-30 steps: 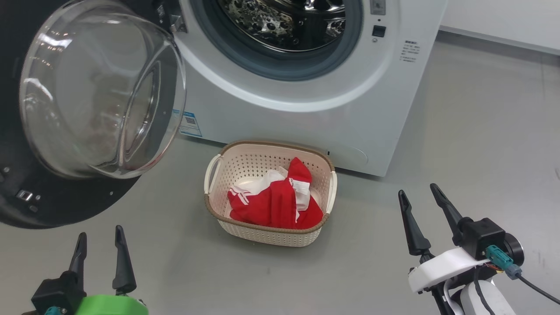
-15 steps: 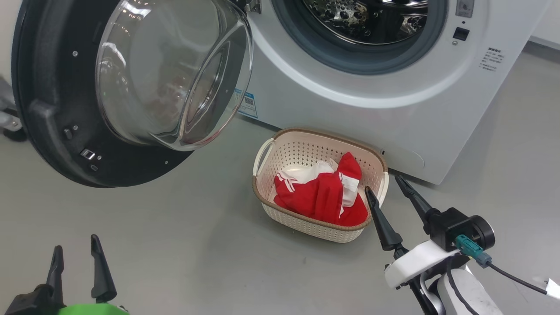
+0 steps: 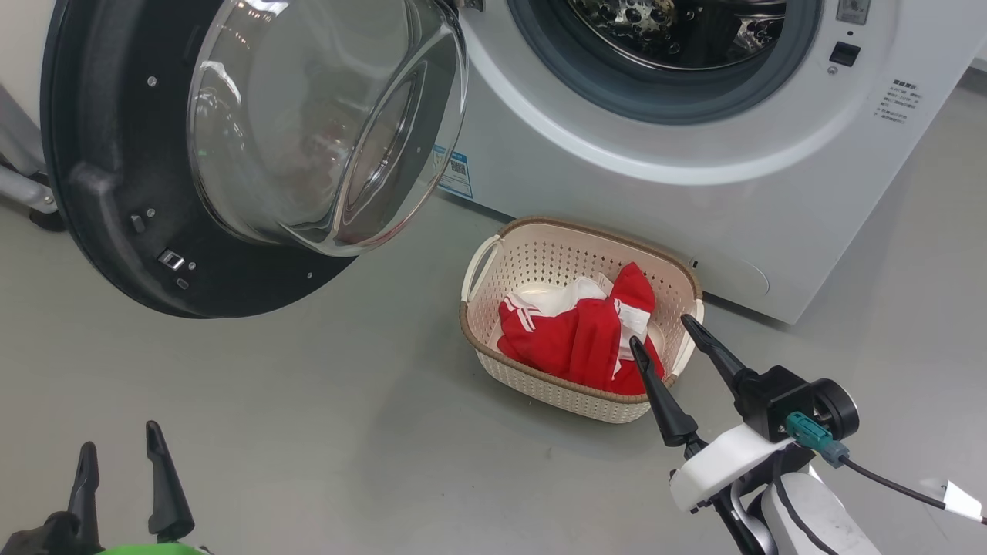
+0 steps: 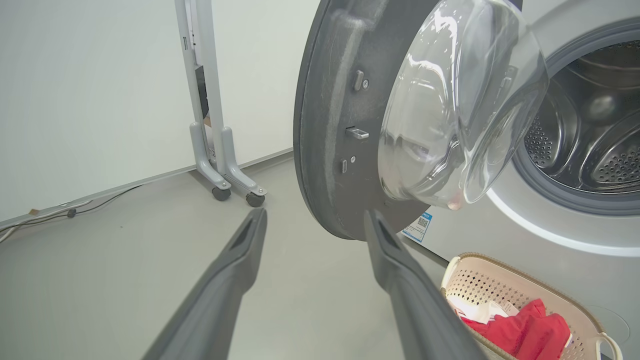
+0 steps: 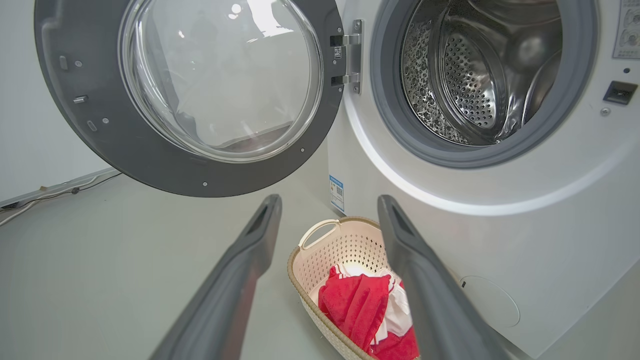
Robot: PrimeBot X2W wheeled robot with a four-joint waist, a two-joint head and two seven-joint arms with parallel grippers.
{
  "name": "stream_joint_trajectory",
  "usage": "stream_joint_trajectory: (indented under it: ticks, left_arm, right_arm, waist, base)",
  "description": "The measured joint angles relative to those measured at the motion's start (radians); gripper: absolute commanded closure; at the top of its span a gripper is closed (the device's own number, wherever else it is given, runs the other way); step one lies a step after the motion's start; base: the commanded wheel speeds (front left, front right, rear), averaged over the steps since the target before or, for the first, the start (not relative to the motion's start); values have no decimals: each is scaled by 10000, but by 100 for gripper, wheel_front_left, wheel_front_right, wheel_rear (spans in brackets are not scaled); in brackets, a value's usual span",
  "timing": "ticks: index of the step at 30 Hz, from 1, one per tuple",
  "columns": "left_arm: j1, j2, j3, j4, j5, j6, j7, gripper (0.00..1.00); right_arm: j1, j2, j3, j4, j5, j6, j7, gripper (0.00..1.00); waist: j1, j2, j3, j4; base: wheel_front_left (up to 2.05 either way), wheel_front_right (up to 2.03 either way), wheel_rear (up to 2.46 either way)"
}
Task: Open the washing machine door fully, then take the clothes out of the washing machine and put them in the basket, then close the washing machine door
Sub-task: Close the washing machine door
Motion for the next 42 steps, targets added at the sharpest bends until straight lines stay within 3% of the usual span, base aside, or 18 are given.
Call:
stream_joint_trajectory:
  ticks: [6,8,9,13,20,26,32,35,37,42]
  left_arm:
    - [89,0,4,-8,-38,8,0,0]
    - [96,0,4,-12,-153,35,0,84]
    - [96,0,4,-13,-328,35,0,100]
    - [98,-2,35,-48,-1331,36,0,100]
    - [83,-12,439,-71,-5793,-153,0,100]
    - [-201,-42,1097,313,-8993,-965,-46,100]
    - [-720,-69,1381,1097,-11908,-2052,-50,100]
    - [-739,-81,1327,1187,-13336,-2184,-56,100]
    - [-735,-86,1266,1147,-13848,-2224,-56,100]
    - [-869,-105,1471,920,-13400,-2226,153,100]
  right_arm:
    - [-164,-13,42,128,96,0,0,0]
    - [-181,-15,46,151,113,0,0,0]
    - [-182,-15,48,174,127,0,0,0]
    - [-189,-31,50,244,186,0,-2,0]
    - [-202,-46,31,316,359,0,-2,0]
    - [-205,-58,-6,376,453,0,-2,0]
    - [-204,-59,-59,428,637,0,-4,0]
    - [-204,-59,-59,453,639,0,-4,0]
    - [-203,-61,-59,456,640,0,-12,0]
    - [-198,-73,-63,456,700,0,-13,0]
  waist:
    - [0,0,-12,-7]
    - [0,0,-17,-10]
    - [0,0,-19,-12]
    - [0,0,-28,-15]
    - [0,0,-62,-12]
    - [0,0,-116,-4]
    - [0,0,-180,-23]
    - [0,0,-204,-49]
    - [0,0,-215,-71]
    - [0,0,-227,-125]
  base:
    - [0,0,0]
    - [0,0,0]
    - [0,0,0]
    - [0,0,0]
    - [0,0,0]
    - [0,0,0]
    - [0,0,0]
    - [0,0,0]
    - [0,0,0]
    - [0,0,0]
